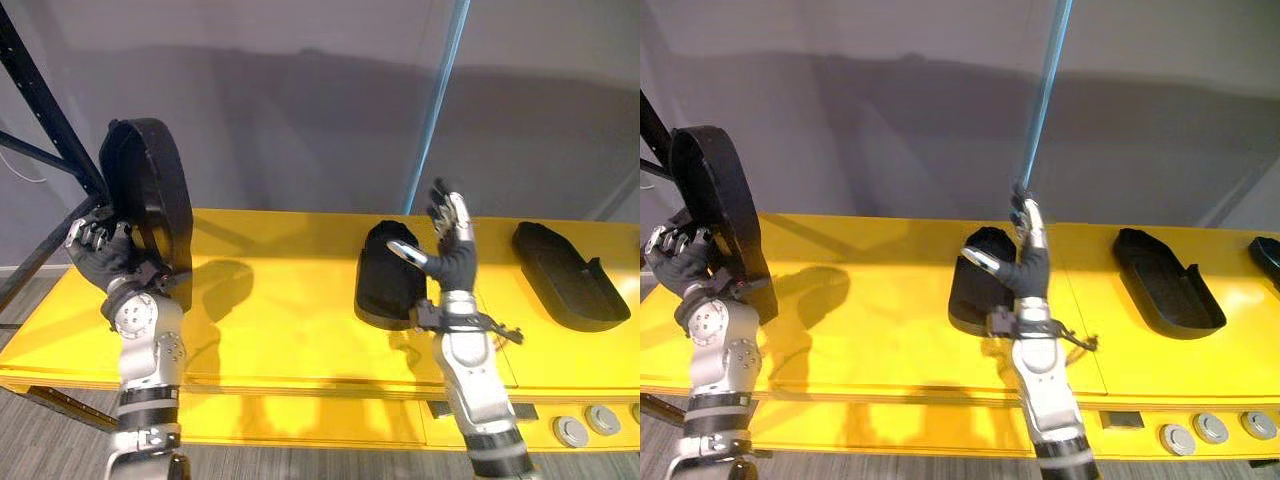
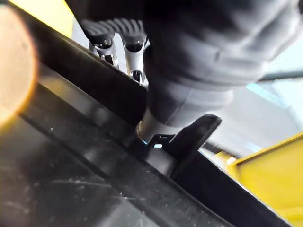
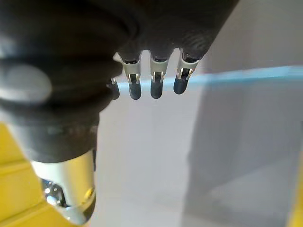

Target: Walk over and take plastic housings, then place them on the shelf

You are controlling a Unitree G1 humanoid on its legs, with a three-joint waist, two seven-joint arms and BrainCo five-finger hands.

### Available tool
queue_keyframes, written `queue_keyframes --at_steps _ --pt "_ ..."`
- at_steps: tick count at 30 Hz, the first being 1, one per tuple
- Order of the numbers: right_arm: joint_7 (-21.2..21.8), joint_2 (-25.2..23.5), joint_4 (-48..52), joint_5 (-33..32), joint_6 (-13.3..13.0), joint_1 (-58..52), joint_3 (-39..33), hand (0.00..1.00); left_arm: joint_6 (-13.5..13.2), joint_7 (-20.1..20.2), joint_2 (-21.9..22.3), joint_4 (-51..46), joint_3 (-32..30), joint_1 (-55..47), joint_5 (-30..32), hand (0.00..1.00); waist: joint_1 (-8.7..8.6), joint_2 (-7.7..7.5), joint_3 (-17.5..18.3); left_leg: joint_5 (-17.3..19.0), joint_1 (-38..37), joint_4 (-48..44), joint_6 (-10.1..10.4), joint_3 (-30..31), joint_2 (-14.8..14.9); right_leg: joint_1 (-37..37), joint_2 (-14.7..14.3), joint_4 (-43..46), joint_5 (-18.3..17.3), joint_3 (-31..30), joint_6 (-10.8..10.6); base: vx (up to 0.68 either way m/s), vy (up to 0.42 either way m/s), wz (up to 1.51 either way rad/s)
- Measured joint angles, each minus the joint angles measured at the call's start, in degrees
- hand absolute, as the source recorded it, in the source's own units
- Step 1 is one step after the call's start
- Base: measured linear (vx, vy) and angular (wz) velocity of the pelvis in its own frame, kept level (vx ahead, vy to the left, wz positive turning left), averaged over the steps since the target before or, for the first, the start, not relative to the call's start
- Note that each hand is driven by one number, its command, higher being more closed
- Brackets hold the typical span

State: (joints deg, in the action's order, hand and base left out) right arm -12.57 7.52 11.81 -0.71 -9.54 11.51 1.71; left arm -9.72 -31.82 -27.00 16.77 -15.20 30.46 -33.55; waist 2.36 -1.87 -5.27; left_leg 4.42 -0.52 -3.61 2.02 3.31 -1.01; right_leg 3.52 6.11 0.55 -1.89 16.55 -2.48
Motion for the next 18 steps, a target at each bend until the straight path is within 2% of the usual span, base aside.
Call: queue_keyframes --at_steps 5,8,9,13,15,18 --pt "1.67 -0.12 3.61 -0.35 0.46 -8.89 -0.04 0.00 3.98 4.25 -9.72 11.78 5.62 10.20 -3.53 1.00 -1.62 -1.41 -2.52 -0.38 1.93 0.00 -0.54 -0.40 0.03 -2.23 -0.07 0.05 0.00 -0.42 0.00 -0.04 0.001 -0.05" --pt "2.30 -0.13 3.93 -0.73 0.89 -11.05 1.69 0.00 5.13 5.87 -11.83 16.29 10.12 14.01 -4.68 1.00 -1.55 -1.64 -2.87 -0.62 3.54 -0.01 -0.35 -1.22 0.05 -4.17 -0.07 0.00 0.05 -1.34 0.06 -0.02 0.004 -0.13" --pt "2.75 -0.17 4.30 -0.75 1.06 -11.83 3.15 0.00 6.18 6.75 -12.78 19.55 12.38 16.28 -4.68 1.00 -1.52 -1.66 -4.14 -0.76 3.61 -0.01 -0.29 -1.60 0.08 -4.35 -0.08 -0.06 0.16 -1.73 0.16 -0.02 0.001 -0.12" --pt "3.85 -0.25 4.80 -0.75 1.65 -14.58 7.55 0.00 9.03 9.55 -15.69 29.72 18.70 23.18 -5.72 1.00 -2.45 -2.92 -5.77 -1.05 4.53 -0.11 0.14 -1.75 0.46 -5.30 -0.49 -0.28 0.43 -1.88 0.56 0.00 -0.010 -0.04" --pt "4.24 -0.45 4.82 -0.76 1.69 -15.03 8.47 0.00 10.27 10.37 -17.16 33.05 19.70 25.59 -5.72 1.00 -3.07 -3.13 -5.97 -1.05 4.92 -0.24 0.14 -1.89 0.59 -5.60 -0.63 -0.30 0.47 -1.88 0.63 0.00 0.000 0.00" --pt "4.67 -0.41 4.96 -0.76 1.76 -16.31 9.23 0.00 11.60 11.36 -17.70 36.57 20.14 26.44 -5.67 1.00 -3.05 -3.24 -6.09 -1.05 5.08 -1.29 0.14 -3.24 0.61 -5.48 -0.62 -0.30 0.84 -2.05 1.19 0.04 0.006 -0.08"
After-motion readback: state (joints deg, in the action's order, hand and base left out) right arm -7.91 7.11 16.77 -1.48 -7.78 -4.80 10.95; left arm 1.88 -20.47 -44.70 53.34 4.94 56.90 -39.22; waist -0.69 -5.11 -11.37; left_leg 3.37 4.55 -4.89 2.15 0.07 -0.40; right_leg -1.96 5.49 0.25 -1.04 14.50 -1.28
